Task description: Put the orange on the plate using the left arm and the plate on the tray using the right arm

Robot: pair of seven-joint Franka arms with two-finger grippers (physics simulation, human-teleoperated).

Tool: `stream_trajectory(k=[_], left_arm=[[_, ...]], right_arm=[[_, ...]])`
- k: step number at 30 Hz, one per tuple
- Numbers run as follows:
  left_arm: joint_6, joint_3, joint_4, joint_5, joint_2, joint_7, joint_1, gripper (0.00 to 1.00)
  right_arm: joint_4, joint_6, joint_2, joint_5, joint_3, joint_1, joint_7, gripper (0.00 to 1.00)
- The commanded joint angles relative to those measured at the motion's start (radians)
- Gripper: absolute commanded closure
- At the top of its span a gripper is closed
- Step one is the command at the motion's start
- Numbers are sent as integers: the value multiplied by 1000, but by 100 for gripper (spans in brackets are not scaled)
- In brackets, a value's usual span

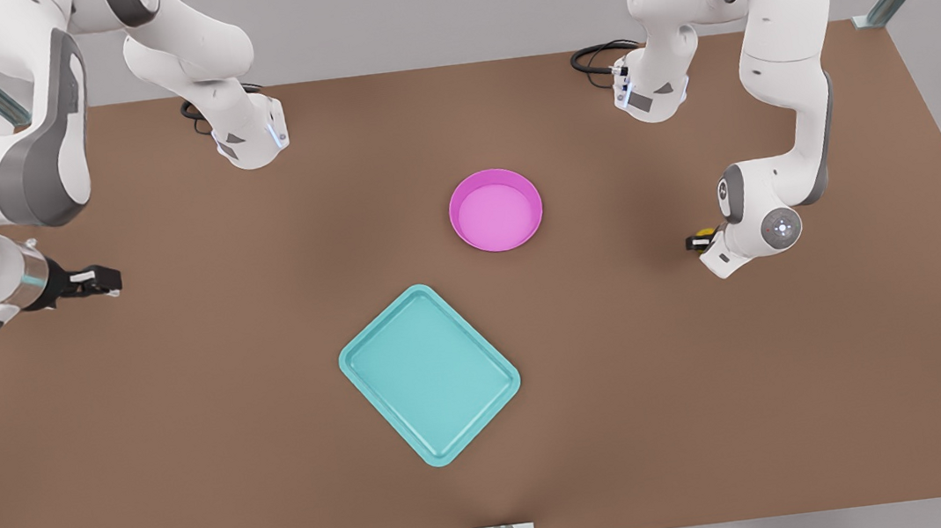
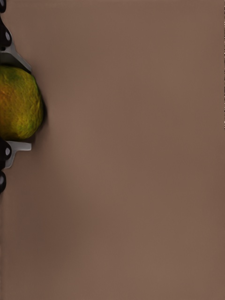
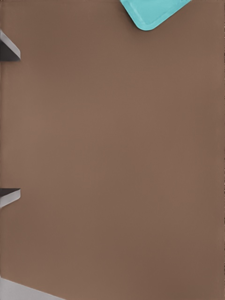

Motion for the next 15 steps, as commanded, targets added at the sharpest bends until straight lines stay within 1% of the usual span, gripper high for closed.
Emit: stream_trajectory(k=[1,3,5,6,8,9,11,12,14,15], left_arm=[[1,1,0,-2,-3,30,0,31],[-7,1,0,-2,-8,29,-1,36],[-23,1,3,-2,-25,23,-1,36],[-66,1,10,-2,-58,15,-3,36],[-89,-17,26,-15,-87,-7,-37,36],[-106,-71,59,-15,-83,-77,-53,36],[-215,-223,152,-16,-84,-278,-104,36],[-280,-293,236,-16,-66,-424,-170,36],[-362,-300,376,-76,-18,-605,-357,36],[-363,-300,396,-80,-11,-674,-426,36]], right_arm=[[1,3,-3,13,0,-1,31,0],[8,4,-1,13,0,-1,31,0],[8,4,-3,13,-4,13,31,0],[8,3,-12,13,-4,15,31,0],[7,3,-12,13,-6,16,31,0],[5,3,-12,13,-6,16,31,0],[4,3,-12,13,-11,27,31,0],[2,3,-12,13,-11,27,31,0],[-1,4,-11,13,-11,27,31,0],[-2,4,-11,13,-12,27,31,0]])
